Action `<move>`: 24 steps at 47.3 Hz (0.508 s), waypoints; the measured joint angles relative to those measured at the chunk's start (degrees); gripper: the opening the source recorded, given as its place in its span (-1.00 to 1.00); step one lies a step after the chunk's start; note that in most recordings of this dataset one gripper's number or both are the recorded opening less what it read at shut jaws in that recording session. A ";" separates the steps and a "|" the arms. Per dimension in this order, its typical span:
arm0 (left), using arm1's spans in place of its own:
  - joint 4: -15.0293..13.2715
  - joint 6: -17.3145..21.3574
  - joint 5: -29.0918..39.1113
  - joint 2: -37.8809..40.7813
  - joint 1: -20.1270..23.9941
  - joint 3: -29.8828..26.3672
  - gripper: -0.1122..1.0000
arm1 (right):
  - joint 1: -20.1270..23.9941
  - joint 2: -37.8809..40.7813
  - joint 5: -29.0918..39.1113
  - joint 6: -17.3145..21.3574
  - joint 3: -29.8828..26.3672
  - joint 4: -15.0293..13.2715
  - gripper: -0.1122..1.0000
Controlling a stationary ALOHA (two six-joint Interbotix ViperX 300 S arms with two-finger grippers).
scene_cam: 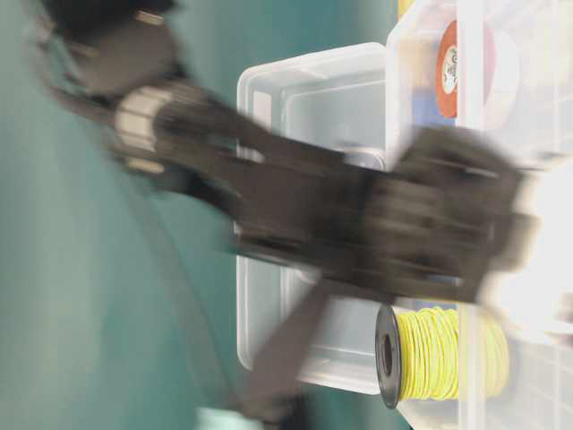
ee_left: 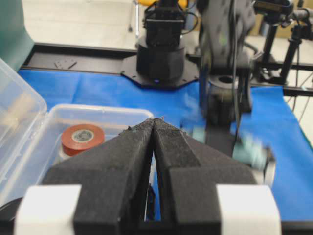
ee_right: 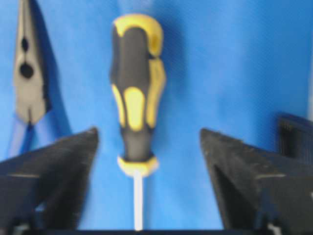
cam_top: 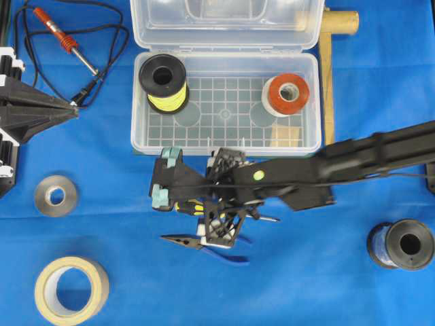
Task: Pick the screwdriver from the toolbox among several items.
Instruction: 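Lift the screwdriver out of the toolbox and lower it beside the blue pliers, then open the right gripper and withdraw it to the right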
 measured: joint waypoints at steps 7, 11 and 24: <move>-0.09 0.00 0.09 0.00 0.00 0.00 -0.80 | 0.35 -10.20 4.04 0.00 1.32 -4.13 0.62; -0.09 0.00 0.09 0.00 0.00 0.09 -0.80 | 0.79 -16.87 5.54 0.44 3.87 -7.47 0.62; -0.09 0.00 0.09 0.00 0.00 0.44 -0.80 | 1.67 -41.13 1.05 0.44 21.45 -12.83 0.62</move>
